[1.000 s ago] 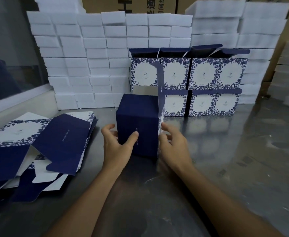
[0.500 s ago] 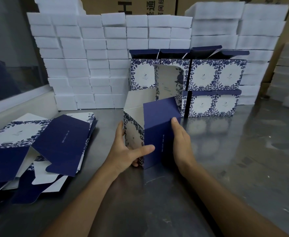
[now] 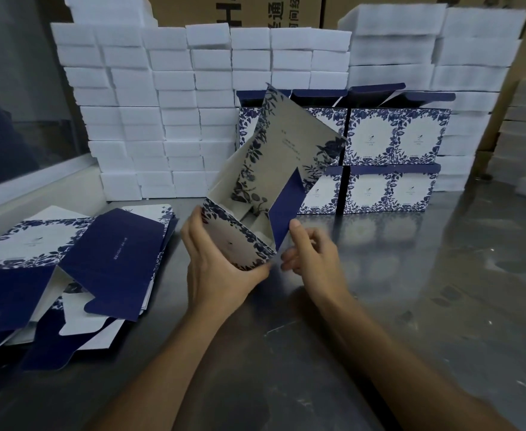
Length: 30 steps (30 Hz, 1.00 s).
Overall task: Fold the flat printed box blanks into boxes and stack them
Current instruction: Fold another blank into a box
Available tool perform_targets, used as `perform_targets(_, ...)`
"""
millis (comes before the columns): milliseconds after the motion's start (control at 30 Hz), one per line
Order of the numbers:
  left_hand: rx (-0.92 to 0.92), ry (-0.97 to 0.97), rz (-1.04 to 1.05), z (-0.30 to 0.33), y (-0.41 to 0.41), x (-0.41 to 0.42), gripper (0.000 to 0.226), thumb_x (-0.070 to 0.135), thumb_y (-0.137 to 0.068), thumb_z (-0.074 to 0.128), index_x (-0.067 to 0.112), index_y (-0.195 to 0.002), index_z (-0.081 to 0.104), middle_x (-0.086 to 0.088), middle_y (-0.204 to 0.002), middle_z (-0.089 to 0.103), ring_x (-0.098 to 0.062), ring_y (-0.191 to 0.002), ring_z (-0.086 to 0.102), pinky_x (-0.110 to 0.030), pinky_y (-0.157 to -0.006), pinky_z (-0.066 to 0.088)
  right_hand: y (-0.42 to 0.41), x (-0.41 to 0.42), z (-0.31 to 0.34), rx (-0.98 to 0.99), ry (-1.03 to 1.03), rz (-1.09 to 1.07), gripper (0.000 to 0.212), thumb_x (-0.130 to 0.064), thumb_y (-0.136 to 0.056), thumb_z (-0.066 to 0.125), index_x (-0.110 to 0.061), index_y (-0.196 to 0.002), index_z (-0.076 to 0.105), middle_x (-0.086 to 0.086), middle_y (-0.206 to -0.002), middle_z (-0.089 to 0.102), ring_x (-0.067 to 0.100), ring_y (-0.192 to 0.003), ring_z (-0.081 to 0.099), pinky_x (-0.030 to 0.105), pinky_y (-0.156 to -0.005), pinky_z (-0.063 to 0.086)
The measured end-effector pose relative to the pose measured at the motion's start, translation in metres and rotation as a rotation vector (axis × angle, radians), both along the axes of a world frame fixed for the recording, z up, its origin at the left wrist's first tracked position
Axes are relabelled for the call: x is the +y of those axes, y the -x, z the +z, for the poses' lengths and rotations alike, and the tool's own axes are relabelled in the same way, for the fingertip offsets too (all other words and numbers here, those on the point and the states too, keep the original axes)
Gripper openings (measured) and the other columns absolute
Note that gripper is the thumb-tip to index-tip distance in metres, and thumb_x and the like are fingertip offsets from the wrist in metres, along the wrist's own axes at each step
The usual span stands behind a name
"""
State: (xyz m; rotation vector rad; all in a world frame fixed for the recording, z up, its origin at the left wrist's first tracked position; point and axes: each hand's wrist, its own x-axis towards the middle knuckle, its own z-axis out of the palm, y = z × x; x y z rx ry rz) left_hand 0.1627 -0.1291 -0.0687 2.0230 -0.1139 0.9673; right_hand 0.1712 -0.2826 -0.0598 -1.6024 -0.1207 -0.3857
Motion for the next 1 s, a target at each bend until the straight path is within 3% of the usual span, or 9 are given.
perform_targets(67,-0.001,-0.074,0.072,0.001,0.0,0.001,0.133,0.045,-0.046,0.095,0.025,-0.149,0.012,0.003,-0.149,0.021,-0.025,-0.127,0.043,-0.051,-0.085,0.055,0.003,0.004,-0.002,-0.058,0.059,0.074,0.049,-0.048,-0.1,0.052,-0.011,-0.07,0.06,0.001,-0.057,0.063,0.015,-0.056,0.061,0.035,-0.062,0.052)
perform_targets(167,-0.028,-0.158,0.113,0.001,-0.001,0.003,0.134,0.044,-0.046,0.094,0.022,-0.149,0.012,0.001,-0.149,0.02,-0.031,-0.129,0.043,-0.052,-0.078,0.057,0.007,0.011,-0.006,-0.139,0.195,0.101,0.057,-0.045,-0.103,0.047,-0.021,-0.052,0.055,0.0,-0.049,0.058,0.008,-0.047,0.054,0.023,-0.055,0.046)
perform_targets(267,-0.02,-0.183,0.131,0.001,-0.001,0.004,0.133,0.045,-0.047,0.093,0.021,-0.149,0.012,0.001,-0.15,0.019,-0.032,-0.128,0.045,-0.049,-0.074,0.057,0.007,0.014,-0.008,-0.117,0.226,0.09,0.061,-0.044,-0.104,0.048,-0.023,-0.046,0.051,-0.001,-0.045,0.054,0.007,-0.042,0.05,0.024,-0.052,0.043)
perform_targets(600,-0.038,-0.26,0.159,0.002,-0.002,0.004,0.139,0.044,-0.044,0.095,0.019,-0.152,0.011,0.0,-0.15,0.02,-0.032,-0.128,0.047,-0.045,-0.073,0.056,0.005,0.009,-0.003,-0.027,0.163,0.132,0.059,-0.022,-0.105,0.048,-0.009,-0.047,0.048,-0.001,-0.04,0.044,0.009,-0.036,0.037,0.022,-0.046,0.036)
perform_targets(833,-0.036,-0.241,0.117,0.001,-0.001,0.002,0.136,0.048,-0.043,0.089,0.025,-0.152,0.01,0.007,-0.149,0.019,-0.028,-0.128,0.045,-0.044,-0.075,0.053,0.006,0.004,0.003,0.076,0.009,0.084,0.061,-0.036,-0.104,0.049,-0.015,-0.048,0.045,0.002,-0.043,0.042,0.014,-0.041,0.035,0.024,-0.046,0.033)
perform_targets(1000,-0.04,-0.258,0.066,0.001,0.0,0.0,0.134,0.048,-0.042,0.086,0.024,-0.151,0.012,0.006,-0.149,0.019,-0.023,-0.126,0.042,-0.044,-0.074,0.054,0.003,-0.006,0.007,0.111,-0.041,0.032,0.056,-0.025,-0.105,0.048,-0.015,-0.051,0.04,0.005,-0.049,0.036,0.015,-0.045,0.029,0.029,-0.05,0.029)
